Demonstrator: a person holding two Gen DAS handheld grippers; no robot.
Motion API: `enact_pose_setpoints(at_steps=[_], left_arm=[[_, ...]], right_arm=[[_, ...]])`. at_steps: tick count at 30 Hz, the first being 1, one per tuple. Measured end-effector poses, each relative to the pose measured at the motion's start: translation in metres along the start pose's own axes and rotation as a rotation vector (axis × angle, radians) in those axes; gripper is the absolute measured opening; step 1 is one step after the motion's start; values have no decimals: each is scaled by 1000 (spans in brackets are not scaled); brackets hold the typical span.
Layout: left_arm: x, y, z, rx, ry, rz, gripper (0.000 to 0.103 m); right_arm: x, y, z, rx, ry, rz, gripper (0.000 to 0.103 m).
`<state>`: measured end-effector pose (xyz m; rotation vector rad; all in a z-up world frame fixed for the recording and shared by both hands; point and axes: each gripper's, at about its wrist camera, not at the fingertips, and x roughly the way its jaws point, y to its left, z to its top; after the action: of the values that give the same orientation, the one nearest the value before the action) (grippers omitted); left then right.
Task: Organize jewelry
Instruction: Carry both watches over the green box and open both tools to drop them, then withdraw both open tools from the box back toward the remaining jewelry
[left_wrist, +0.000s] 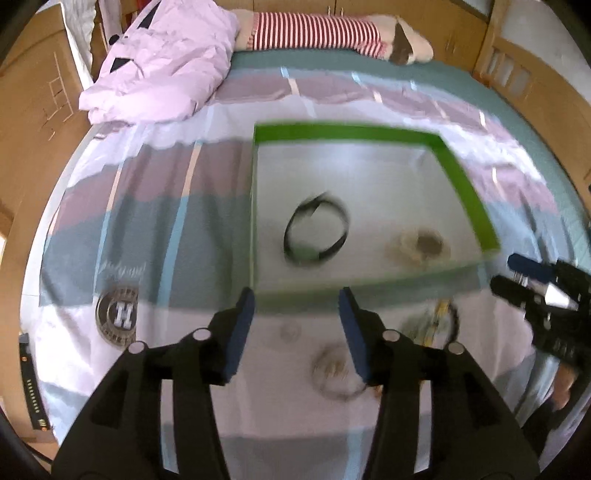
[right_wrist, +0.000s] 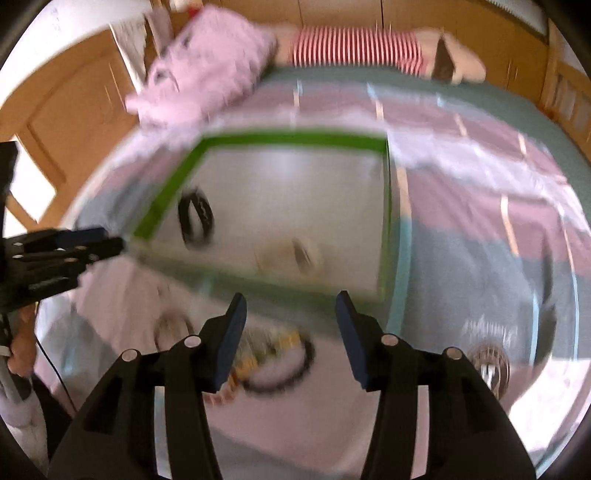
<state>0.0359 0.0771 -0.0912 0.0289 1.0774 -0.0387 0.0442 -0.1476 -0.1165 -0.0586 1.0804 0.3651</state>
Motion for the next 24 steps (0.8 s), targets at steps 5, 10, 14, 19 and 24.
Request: enact_pose_setpoints(at_steps=[5, 10, 14, 19, 24], left_arm=[[30, -6, -38, 82, 100, 68, 50], [61, -14, -46, 92, 180, 51, 50], [73, -18, -53, 118, 216, 74, 52], [78, -17, -52, 119, 226, 78, 55], [80, -15, -51, 122, 232, 84, 58]], right_arm=[[29, 7, -13, -40, 99, -78, 51], [53, 14, -20, -62, 133, -96, 51], [69, 21, -23, -88, 150, -128, 51], [78, 30, -33, -125, 224, -76, 40], [69, 58, -45, -276, 303, 81, 17]])
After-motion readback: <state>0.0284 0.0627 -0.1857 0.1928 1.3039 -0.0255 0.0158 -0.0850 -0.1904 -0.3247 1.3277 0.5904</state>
